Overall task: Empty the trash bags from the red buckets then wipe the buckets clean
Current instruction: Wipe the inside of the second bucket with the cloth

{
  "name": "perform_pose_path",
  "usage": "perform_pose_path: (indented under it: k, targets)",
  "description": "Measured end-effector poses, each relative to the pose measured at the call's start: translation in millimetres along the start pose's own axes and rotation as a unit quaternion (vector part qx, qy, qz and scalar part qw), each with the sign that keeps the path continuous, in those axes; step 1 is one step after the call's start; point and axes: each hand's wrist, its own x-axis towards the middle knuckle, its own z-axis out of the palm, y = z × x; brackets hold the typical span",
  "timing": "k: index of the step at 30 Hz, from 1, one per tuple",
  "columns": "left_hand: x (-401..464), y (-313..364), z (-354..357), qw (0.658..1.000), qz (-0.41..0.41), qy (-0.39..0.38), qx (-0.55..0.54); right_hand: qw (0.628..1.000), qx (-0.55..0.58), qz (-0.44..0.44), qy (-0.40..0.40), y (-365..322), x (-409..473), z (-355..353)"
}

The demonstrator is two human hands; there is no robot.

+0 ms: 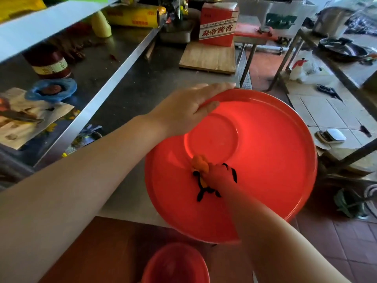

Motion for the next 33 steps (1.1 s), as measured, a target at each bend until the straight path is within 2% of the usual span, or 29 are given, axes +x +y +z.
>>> perform_pose_path:
  k: [6, 10, 16, 25, 33]
  targets:
    - [-4, 3, -3, 1.0, 0.011, -0.021, 0.017, 0.999, 0.006, -0.028, -0.017, 5, -21, -2]
    - [-9, 4, -7, 0.999, 0.01, -0.029, 0.012, 0.997, 0.065, -0.05, -0.01, 11, -53, -2]
    - [-5, 14, -4, 0.999, 0.021, -0.038, 0.031, 0.996, -0.008, -0.084, -0.025, 19, -126, -12]
    - [4, 13, -3, 0.998, 0.013, -0.056, 0.039, 0.994, -0.019, -0.107, -0.024, 41, -216, -22]
    - [2, 7, -9, 0.998, 0.009, -0.052, 0.018, 0.995, -0.001, -0.088, -0.044, 41, -197, -29]
